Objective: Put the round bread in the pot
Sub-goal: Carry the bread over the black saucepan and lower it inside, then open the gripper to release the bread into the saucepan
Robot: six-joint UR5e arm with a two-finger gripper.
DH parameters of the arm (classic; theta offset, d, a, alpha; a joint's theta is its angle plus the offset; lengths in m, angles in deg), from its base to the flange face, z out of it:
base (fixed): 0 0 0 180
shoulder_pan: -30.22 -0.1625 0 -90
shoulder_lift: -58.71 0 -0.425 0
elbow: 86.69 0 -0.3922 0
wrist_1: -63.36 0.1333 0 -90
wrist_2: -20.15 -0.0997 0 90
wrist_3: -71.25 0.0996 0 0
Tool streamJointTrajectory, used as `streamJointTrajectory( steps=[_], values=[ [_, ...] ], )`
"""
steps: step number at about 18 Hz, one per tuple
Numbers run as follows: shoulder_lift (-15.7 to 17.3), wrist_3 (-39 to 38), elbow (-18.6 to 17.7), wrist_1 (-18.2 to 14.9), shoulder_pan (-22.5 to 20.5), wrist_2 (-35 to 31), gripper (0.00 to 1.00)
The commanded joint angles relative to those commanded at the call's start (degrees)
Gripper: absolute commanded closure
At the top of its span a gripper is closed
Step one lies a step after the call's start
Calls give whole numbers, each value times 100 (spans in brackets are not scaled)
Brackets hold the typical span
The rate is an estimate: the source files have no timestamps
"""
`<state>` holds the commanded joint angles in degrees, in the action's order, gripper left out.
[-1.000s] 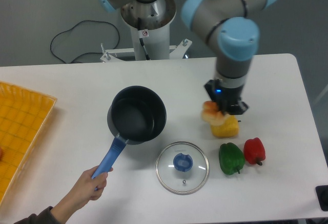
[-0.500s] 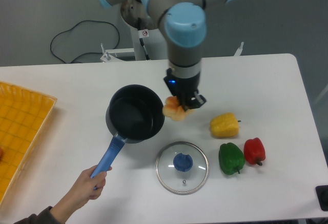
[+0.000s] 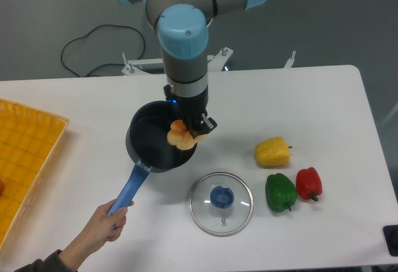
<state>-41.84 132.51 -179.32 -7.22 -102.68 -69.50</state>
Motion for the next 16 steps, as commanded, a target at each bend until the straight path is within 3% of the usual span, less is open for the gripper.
streamJointTrajectory(
  steps=[3,4,5,7,9,11,13,16],
  values=[
    [9,0,-53,9,45,-9,100],
    [0,0,-62,0,54,0,94],
    [0,9,-79,0,54,0,84],
    [0,9,-123,0,54,17,73],
    [-9,9,-141,0,54,26,49],
    [-17,0,-150,-17,71,0,36],
    [-18,9,-202,17,106,-18,5],
    [-18,0,-220,18,106,-27,1]
  ],
)
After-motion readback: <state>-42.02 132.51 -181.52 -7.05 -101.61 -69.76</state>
